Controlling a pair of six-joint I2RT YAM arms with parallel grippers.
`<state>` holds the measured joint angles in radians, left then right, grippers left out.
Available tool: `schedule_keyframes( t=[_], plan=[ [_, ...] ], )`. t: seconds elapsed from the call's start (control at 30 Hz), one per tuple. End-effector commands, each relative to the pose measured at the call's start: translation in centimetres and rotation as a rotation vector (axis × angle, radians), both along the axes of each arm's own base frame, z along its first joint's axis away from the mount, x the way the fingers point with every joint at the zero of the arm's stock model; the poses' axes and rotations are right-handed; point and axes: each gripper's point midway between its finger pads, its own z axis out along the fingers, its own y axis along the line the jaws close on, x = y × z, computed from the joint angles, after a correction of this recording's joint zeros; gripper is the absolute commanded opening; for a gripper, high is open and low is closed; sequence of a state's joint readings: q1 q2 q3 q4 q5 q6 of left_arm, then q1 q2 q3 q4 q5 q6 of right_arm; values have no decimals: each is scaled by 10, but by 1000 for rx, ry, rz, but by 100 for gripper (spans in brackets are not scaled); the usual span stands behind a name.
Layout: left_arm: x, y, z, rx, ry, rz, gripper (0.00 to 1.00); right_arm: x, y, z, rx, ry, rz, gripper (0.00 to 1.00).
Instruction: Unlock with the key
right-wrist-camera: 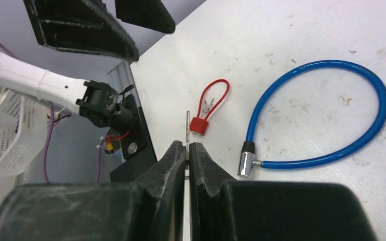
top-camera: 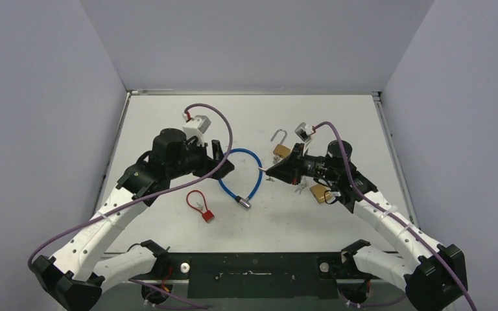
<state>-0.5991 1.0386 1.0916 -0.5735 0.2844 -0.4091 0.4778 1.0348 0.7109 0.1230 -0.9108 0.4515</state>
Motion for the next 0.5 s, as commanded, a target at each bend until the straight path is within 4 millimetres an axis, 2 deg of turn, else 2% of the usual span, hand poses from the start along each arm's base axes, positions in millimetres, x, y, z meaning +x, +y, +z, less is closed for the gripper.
schedule_keyframes(
  t=[0.0,0.07,0.13,0.23,0.33,0.47],
  plan=[
    [48,55,7,-27,-50,513,73,19,-9,15,30,-48,-151,0],
    [49,67,-3,-47,-7,627,73,22,-13,9,24,-23,-200,0],
    [47,69,-22,-76,67,696,72,24,-16,6,27,-3,-235,0],
    [42,59,-53,-85,172,725,71,24,-20,1,32,29,-283,0],
    [36,41,-85,-52,257,704,71,25,-25,-9,18,63,-323,0],
    [28,15,-114,-55,321,652,71,34,-39,-27,-38,119,-446,0]
  ],
)
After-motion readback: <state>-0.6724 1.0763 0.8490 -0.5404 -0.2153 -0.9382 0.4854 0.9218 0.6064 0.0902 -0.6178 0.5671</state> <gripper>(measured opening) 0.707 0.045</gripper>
